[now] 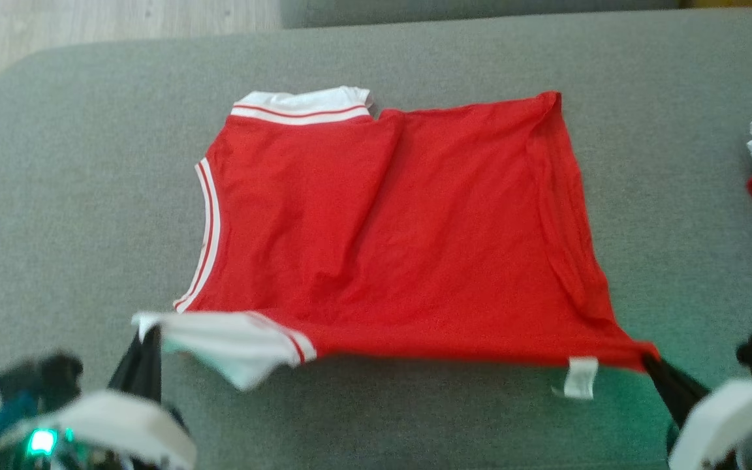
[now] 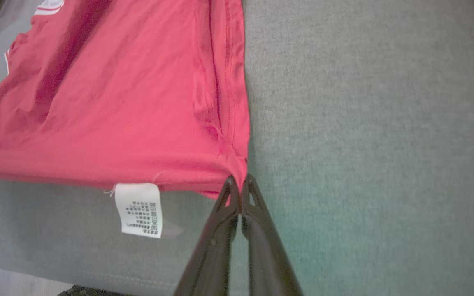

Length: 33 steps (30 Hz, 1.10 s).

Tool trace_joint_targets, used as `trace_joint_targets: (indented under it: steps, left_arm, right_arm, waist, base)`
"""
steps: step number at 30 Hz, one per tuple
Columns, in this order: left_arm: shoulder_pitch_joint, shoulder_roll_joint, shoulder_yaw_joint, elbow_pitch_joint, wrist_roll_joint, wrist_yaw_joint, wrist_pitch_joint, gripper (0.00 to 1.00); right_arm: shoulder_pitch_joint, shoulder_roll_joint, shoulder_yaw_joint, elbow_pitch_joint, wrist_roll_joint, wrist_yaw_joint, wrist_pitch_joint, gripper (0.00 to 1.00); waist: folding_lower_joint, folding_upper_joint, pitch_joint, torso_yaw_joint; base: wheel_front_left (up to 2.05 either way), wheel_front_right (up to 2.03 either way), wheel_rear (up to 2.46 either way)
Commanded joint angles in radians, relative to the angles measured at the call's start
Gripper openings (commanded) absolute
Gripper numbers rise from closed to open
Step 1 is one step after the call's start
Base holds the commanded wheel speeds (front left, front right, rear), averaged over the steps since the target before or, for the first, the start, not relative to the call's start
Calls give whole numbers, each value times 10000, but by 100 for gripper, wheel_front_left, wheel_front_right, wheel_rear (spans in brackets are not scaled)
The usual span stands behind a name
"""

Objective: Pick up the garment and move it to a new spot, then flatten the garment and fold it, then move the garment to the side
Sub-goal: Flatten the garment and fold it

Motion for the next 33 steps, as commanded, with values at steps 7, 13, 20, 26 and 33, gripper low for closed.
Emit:
trace_joint_targets:
  steps: [7,13,20,26,33]
  left_arm:
    - [-3441,261,309,2206,-1138,-1276,943,0]
    - [-4835,108,-40,3738,-1314,-1816,1248,0]
    - [-5369,-349,-266,5337,-1595,-2247,1064,14]
    - [-5238,-681,-268,5847,-1579,-2508,187,100]
    - [-4711,-1078,18,5509,-568,-2251,-2691,100]
  right_arm:
    - [-2694,-787,605,1257,520,-7,144,0]
    - [-4052,-1133,1245,2524,868,-7,-539,0]
    - [-5137,-1501,2252,3938,1200,-7,-2747,0]
    - [-5339,-1799,2843,4868,1452,-7,-4384,100]
    - [-5173,-1921,2781,4735,582,-7,-6740,100]
  waist:
    - [-1,0,639,59]
    - [-1,0,880,-23]
    - [-1,0,1033,-52]
    - [-1,0,1024,58]
    - [-1,0,872,84]
  base:
    - [0,0,0]
    - [0,0,0]
    - [0,0,0]
    - [0,0,0]
    - [0,0,0]
